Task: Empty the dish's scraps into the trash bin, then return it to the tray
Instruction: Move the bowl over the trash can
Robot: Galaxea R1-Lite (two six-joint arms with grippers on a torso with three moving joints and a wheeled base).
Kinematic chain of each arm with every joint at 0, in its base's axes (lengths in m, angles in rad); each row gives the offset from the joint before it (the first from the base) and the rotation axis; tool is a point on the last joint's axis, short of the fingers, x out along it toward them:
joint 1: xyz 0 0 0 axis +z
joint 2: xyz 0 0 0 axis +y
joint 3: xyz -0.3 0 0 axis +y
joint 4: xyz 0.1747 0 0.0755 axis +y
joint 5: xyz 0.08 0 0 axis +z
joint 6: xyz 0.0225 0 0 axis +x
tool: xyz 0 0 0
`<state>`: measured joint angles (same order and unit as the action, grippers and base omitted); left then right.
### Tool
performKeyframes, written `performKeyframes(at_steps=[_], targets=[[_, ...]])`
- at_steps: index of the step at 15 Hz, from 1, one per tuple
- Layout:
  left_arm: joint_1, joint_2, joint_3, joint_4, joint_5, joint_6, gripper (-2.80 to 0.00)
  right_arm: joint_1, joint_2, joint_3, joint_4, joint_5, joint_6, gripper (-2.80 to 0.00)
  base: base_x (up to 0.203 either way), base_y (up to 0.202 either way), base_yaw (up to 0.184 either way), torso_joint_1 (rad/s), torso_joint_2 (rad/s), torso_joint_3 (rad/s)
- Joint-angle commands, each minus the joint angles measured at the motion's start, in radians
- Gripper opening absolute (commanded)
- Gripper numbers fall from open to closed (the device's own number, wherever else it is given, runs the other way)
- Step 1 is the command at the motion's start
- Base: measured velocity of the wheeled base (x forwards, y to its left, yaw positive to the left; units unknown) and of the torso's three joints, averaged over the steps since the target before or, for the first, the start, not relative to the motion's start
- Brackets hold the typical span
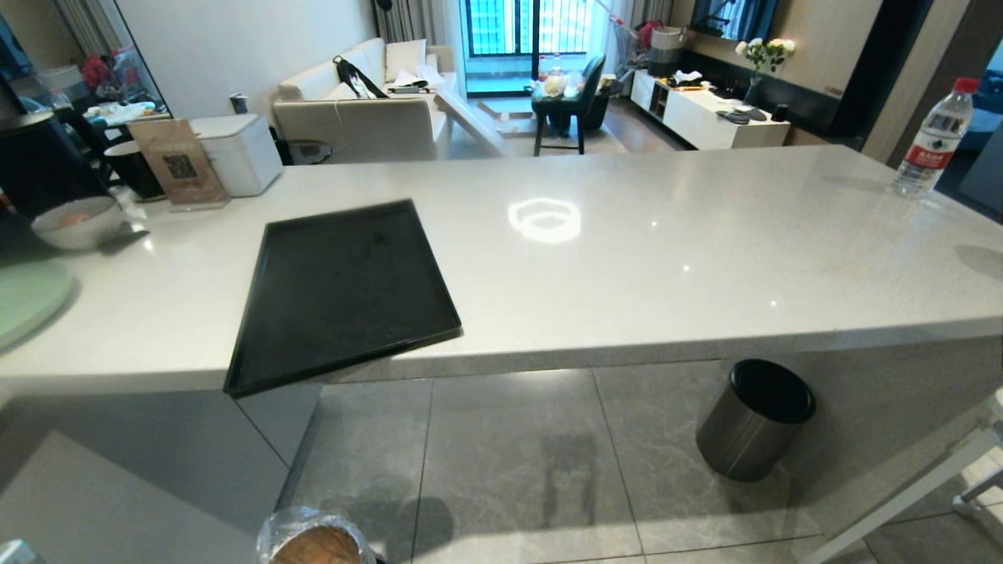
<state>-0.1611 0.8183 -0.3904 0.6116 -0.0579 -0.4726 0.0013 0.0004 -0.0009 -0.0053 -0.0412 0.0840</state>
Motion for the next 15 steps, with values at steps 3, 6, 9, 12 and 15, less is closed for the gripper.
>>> performKeyframes(at_steps=[3,6,9,12,15], targets=[[-0.002,0.002,-0.001,0.004,0.000,-0.003,-2.80,0.000,0.001,-0.001,-0.001,0.000,0.000,-2.80,0.000,0.000,0.000,-0.127,0.50,0.366],[-0.005,0.003,-0.001,0.004,0.000,-0.003,-2.80,0.000,0.001,0.001,-0.001,0.000,0.000,-2.80,0.000,0.000,0.000,-0.102,0.50,0.380],[-0.006,0.004,-0.001,0.004,0.000,-0.003,-2.80,0.000,0.001,-0.001,-0.001,0.000,0.000,-2.80,0.000,0.000,0.000,-0.065,0.47,0.390],[-0.008,0.004,0.001,0.004,0.000,-0.003,-2.80,0.000,0.001,-0.001,-0.001,-0.002,0.000,-2.80,0.000,0.000,0.000,-0.035,0.45,0.406],[-0.014,0.004,0.001,0.004,0.000,-0.004,-2.80,0.000,0.001,-0.001,-0.001,-0.003,0.002,-2.80,0.000,0.000,0.000,0.001,0.43,0.438]])
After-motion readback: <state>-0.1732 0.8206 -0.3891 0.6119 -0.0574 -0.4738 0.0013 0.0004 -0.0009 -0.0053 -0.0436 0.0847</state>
